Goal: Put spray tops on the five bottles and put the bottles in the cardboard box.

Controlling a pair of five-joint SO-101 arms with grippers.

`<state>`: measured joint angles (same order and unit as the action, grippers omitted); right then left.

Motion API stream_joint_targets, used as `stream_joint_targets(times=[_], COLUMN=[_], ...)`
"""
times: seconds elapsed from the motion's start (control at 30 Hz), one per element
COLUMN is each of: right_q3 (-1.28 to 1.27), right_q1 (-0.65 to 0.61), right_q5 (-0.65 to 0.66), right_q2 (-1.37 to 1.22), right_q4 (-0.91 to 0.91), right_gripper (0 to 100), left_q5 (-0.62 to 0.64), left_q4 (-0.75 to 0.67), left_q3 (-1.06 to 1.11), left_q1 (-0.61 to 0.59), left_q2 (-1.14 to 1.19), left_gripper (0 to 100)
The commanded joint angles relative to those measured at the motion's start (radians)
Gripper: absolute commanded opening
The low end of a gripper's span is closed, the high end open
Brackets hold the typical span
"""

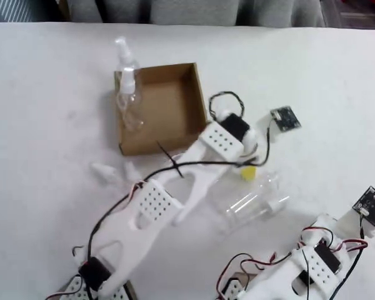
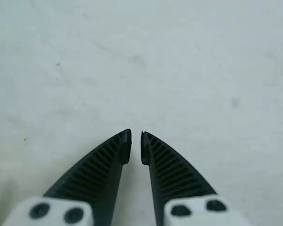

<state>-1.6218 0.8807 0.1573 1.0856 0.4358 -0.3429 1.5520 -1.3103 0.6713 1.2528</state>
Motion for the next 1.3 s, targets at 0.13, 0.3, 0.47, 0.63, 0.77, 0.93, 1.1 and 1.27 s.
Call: stream_joint_targets(times=[0.13, 0.3, 0.47, 0.63, 0.77, 0.93, 1.1, 1.27], right_q3=[0.006, 0.006, 0.006, 0.006, 0.006, 0.006, 0.006, 0.006], right_q1=[-0.008, -0.008, -0.008, -0.008, -0.008, -0.008, -0.008, -0.018], right_q5=[0.009, 0.009, 0.009, 0.009, 0.009, 0.009, 0.009, 0.009], right_q2=[0.012, 0.012, 0.012, 0.012, 0.012, 0.012, 0.012, 0.012], right_q4=[-0.018, -0.018, -0.018, -0.018, -0.018, -0.018, -0.018, -0.018], right_gripper=[1.5, 1.5, 1.5, 1.5, 1.5, 1.5, 1.5, 1.5], left_q5=[-0.005, -0.006, -0.005, -0.005, -0.005, -0.005, -0.005, -0.005], left_q4=[0.193, 0.226, 0.233, 0.236, 0.239, 0.241, 0.238, 0.235], left_q3=[-0.258, -0.354, -0.354, -0.345, -0.344, -0.273, 0.046, 0.382], left_q1=[0.142, 0.162, 0.143, 0.104, 0.044, -0.042, -0.131, -0.211], left_q2=[-0.013, -0.061, -0.191, -0.346, -0.472, -0.625, -0.872, -1.165], left_gripper=[5, 2, 2, 2, 2, 2, 2, 2])
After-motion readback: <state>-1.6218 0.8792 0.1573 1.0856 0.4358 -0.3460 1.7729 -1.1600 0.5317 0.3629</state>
